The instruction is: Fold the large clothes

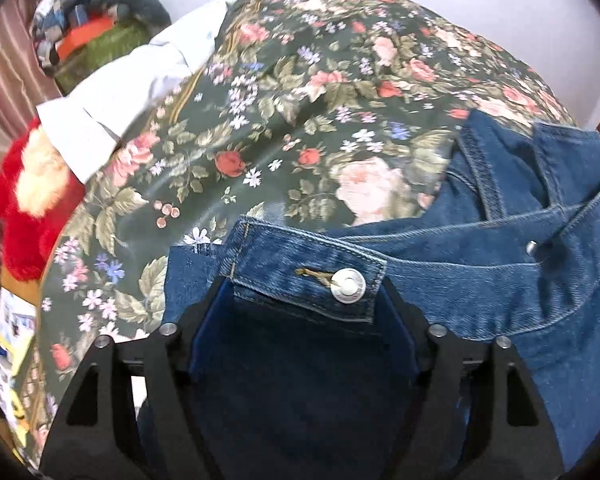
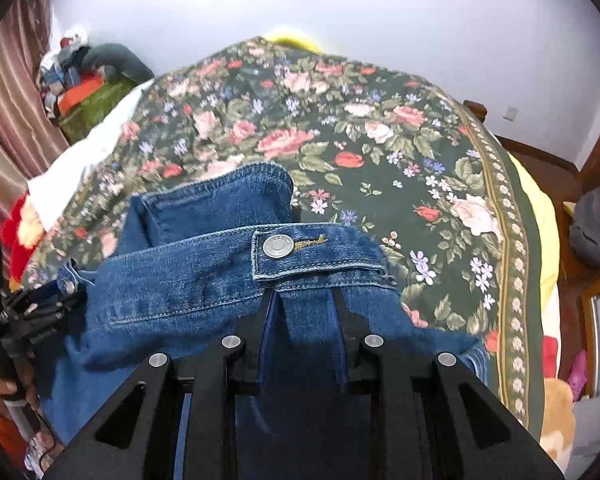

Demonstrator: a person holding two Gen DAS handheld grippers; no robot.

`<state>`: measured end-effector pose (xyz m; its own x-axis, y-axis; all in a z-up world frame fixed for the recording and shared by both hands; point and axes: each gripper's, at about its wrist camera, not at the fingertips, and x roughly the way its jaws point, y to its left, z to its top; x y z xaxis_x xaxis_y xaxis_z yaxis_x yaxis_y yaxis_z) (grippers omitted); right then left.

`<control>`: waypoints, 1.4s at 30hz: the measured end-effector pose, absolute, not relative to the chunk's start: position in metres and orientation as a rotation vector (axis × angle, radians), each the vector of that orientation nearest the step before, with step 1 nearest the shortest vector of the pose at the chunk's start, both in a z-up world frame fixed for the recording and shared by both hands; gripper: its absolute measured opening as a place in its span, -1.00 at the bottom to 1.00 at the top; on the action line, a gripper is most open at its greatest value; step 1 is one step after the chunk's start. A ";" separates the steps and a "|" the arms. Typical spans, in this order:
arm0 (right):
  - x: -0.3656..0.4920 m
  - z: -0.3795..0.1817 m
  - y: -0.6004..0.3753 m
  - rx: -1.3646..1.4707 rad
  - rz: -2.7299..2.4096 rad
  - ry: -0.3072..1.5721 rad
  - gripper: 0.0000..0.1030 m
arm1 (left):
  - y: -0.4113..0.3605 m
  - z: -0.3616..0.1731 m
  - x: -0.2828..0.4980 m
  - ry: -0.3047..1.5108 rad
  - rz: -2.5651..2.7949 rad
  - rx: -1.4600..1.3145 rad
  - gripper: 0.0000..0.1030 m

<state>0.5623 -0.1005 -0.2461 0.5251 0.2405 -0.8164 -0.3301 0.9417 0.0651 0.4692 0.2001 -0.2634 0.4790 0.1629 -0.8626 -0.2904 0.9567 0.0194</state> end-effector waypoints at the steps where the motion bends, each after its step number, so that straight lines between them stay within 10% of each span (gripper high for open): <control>1: 0.560 -0.245 -0.099 -0.121 0.342 0.945 -0.60 | 0.200 -0.264 0.469 1.027 0.283 -0.116 0.51; 19: 0.450 -0.212 -0.106 -0.196 0.496 0.990 -0.60 | 0.215 -0.194 0.403 0.919 0.299 -0.139 0.50; 42: 0.407 -0.251 -0.086 -0.426 0.433 1.002 -0.57 | 0.125 -0.258 0.340 0.987 0.136 0.109 0.60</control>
<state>0.4073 -0.0858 -0.2512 0.4698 0.1502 -0.8699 -0.5304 0.8357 -0.1421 0.3395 0.1250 -0.2578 0.5435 0.1636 -0.8233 -0.0645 0.9861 0.1533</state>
